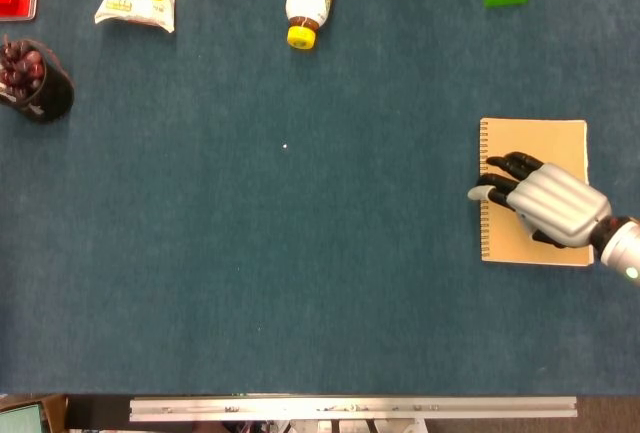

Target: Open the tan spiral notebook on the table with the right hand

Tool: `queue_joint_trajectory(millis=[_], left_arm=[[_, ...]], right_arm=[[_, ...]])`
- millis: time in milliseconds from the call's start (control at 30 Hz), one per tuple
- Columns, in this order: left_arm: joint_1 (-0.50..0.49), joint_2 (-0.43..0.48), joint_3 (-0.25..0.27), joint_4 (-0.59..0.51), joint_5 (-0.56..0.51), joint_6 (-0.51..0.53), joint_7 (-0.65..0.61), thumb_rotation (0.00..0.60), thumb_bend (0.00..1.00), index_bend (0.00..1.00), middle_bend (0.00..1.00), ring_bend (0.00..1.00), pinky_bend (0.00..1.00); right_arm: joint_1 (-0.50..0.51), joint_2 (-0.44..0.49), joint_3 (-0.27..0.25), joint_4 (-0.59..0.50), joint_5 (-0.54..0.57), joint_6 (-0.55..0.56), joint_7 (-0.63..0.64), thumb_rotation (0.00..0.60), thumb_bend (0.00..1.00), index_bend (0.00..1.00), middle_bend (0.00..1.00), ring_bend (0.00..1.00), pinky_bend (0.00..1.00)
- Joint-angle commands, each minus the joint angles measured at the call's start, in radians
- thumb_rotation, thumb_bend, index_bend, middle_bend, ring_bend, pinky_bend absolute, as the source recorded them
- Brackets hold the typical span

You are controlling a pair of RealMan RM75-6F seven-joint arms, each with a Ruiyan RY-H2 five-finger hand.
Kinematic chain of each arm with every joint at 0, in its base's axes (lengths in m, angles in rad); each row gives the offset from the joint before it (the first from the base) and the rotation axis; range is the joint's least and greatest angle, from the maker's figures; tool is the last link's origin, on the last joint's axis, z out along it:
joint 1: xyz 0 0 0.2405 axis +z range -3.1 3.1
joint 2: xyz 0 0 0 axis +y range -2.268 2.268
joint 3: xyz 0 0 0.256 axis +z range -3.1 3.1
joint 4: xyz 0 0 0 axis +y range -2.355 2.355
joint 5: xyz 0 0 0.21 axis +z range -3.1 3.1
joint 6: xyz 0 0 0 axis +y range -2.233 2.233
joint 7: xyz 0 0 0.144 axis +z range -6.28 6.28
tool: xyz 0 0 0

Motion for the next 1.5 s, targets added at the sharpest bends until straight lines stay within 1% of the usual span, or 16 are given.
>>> queue_joint_trajectory(millis=[33,600,1167,1500], left_arm=[[-0.001,0.000,-0.001,-0.001,-0.001,0.000,0.002,0.600,0.24,0.47,0.30,0.25,0.38],[0.000,0.002,-0.001,0.001,-0.003,-0.003,-0.006,0.600,0.24,0.47,0.30,0.25,0.38],[0.000,0.002,-0.002,0.000,-0.006,-0.002,-0.002,0.600,0.24,0.47,0.30,0.25,0.38],[0.000,0.001,-0.001,0.000,-0.006,-0.002,0.003,0.600,0.24,0.47,0.30,0.25,0.38]], right_arm=[[-0.001,-0.008,0.002,0.013,0.005,-0.005,0.003,0.600,1.00,0.23,0.21,0.07,0.12],[-0.004,-0.021,0.003,0.037,0.013,-0.020,0.008,0.600,1.00,0.23,0.21,0.07,0.12],[-0.004,0.042,-0.003,-0.027,0.052,-0.070,-0.060,0.600,1.00,0.23,0.22,0.07,0.12],[-0.011,0.076,0.002,-0.079,0.040,-0.040,-0.061,0.600,1.00,0.23,0.22,0.07,0.12]])
